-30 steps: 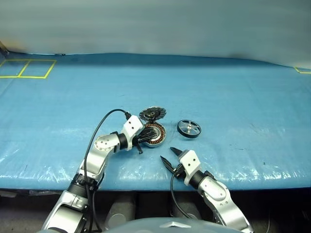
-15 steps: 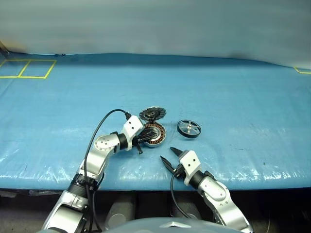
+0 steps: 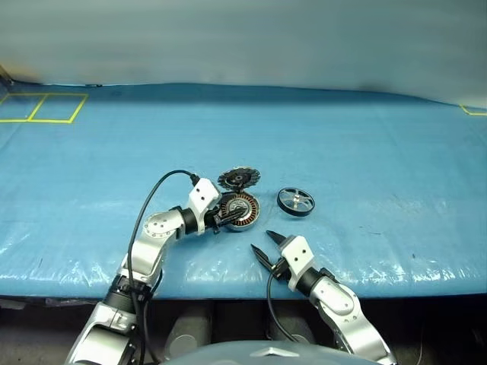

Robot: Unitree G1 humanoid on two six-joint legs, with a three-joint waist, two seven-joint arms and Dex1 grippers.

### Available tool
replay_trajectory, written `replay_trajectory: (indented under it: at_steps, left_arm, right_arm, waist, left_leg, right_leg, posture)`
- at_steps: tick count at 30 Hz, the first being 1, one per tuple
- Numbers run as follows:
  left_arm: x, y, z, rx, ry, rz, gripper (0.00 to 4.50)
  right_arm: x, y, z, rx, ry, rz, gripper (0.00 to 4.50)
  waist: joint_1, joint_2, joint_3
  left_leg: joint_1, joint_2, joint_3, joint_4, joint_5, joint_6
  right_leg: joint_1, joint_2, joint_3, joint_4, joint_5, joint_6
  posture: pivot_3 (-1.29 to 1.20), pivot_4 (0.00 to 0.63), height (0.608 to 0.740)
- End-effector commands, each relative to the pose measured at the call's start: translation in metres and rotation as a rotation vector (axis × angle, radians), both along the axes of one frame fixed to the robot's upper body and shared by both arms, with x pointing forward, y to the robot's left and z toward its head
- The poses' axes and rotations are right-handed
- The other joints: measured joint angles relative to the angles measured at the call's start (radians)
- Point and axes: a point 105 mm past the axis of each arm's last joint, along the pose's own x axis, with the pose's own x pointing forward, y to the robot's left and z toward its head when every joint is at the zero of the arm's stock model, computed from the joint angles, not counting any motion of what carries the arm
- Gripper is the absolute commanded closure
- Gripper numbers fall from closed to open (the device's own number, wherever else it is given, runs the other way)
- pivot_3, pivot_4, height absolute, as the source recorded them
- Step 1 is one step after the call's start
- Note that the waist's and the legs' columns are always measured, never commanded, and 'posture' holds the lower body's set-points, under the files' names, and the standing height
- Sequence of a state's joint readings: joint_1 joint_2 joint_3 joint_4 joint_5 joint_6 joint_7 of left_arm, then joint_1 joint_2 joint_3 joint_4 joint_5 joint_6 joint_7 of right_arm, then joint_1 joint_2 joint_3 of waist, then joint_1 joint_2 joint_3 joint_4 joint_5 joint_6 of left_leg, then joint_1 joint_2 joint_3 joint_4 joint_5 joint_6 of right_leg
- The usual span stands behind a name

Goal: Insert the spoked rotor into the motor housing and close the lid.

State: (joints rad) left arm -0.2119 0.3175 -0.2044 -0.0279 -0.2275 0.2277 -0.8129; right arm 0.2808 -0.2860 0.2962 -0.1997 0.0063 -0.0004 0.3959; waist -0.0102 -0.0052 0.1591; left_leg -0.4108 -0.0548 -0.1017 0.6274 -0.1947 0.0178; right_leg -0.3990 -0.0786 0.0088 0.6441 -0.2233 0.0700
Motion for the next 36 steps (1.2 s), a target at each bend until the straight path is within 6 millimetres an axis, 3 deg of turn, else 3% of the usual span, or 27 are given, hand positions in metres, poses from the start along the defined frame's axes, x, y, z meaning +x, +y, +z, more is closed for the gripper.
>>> replay_trajectory:
  at_steps: [1,4,7,12,13,21,29,32,36]
  left_arm:
    - [-0.015,0.0,0.03,-0.133,-0.018,-0.07,1.96]
    - [-0.021,0.01,0.03,-0.177,0.046,-0.057,1.92]
    - [-0.023,0.016,0.023,-0.162,0.087,-0.034,1.91]
    - [-0.038,0.033,-0.003,-0.109,0.132,0.024,1.91]
    - [-0.04,0.034,-0.006,-0.107,0.138,0.032,1.91]
    - [-0.052,0.04,-0.009,-0.14,0.11,0.117,1.91]
    - [-0.054,0.046,-0.014,-0.132,0.094,0.139,1.91]
    - [-0.054,0.044,-0.008,-0.149,0.057,0.131,1.91]
    - [-0.057,0.042,-0.004,-0.16,0.043,0.119,1.91]
  right_arm:
    - [0.001,-0.008,-0.001,-0.024,-0.001,-0.018,1.75]
    - [0.004,-0.011,0.003,-0.031,-0.016,-0.014,1.94]
    - [0.007,-0.012,0.009,-0.036,-0.028,-0.009,2.67]
    - [0.013,-0.006,0.033,-0.026,-0.078,0.002,4.37]
    - [0.014,-0.006,0.037,-0.018,-0.081,0.002,4.47]
    - [0.029,0.005,0.079,0.024,-0.132,0.092,4.47]
    - [0.051,0.038,0.081,-0.085,-0.161,0.298,4.47]
    - [0.066,0.048,0.075,-0.171,-0.183,0.304,4.47]
    - [0.075,0.054,0.076,-0.122,-0.17,0.293,4.47]
  waist:
    - [0.0,0.0,0.0]
    - [0.0,0.0,0.0]
    - [0.001,0.0,0.0]
    - [-0.001,0.001,0.0]
    - [-0.001,0.001,0.0]
    - [0.002,0.001,0.0]
    - [-0.001,0.001,0.0]
    - [-0.001,0.001,0.0]
    - [0.0,0.001,0.0]
  left_leg:
    - [0.0,0.0,0.0,0.0,0.0,0.0]
    - [0.0,0.0,0.0,0.0,0.0,0.0]
    - [0.0,0.0,0.0,0.0,0.0,0.0]
    - [-0.001,0.0,0.0,0.0,0.0,0.0]
    - [-0.001,0.0,0.0,-0.001,0.0,0.0]
    - [-0.003,0.001,0.0,-0.001,0.0,-0.001]
    - [-0.003,0.001,0.001,-0.002,0.0,0.0]
    - [-0.003,0.0,0.002,-0.002,0.0,0.0]
    - [-0.003,0.0,0.002,-0.002,0.0,0.0]
  right_leg:
    - [0.0,0.0,0.0,0.0,0.0,0.0]
    - [-0.001,-0.001,0.0,0.0,0.0,0.0]
    - [-0.001,-0.001,0.0,0.0,0.0,0.0]
    - [-0.002,0.0,0.0,0.0,0.0,0.0]
    - [-0.002,0.0,0.0,0.0,-0.001,-0.001]
    - [-0.005,-0.004,0.0,0.0,-0.001,-0.001]
    - [-0.007,0.0,-0.001,0.0,-0.001,-0.002]
    - [-0.007,-0.001,0.0,0.0,0.0,-0.002]
    - [-0.007,0.0,0.0,0.0,0.0,-0.002]
  posture:
    - [0.0,0.15,0.74]
    - [0.0,0.15,0.74]
    - [0.0,0.15,0.74]
    - [0.0,0.15,0.74]
    - [0.0,0.15,0.74]
    - [0.0,0.15,0.74]
    - [0.0,0.15,0.74]
    - [0.0,0.15,0.74]
    - [0.0,0.15,0.74]
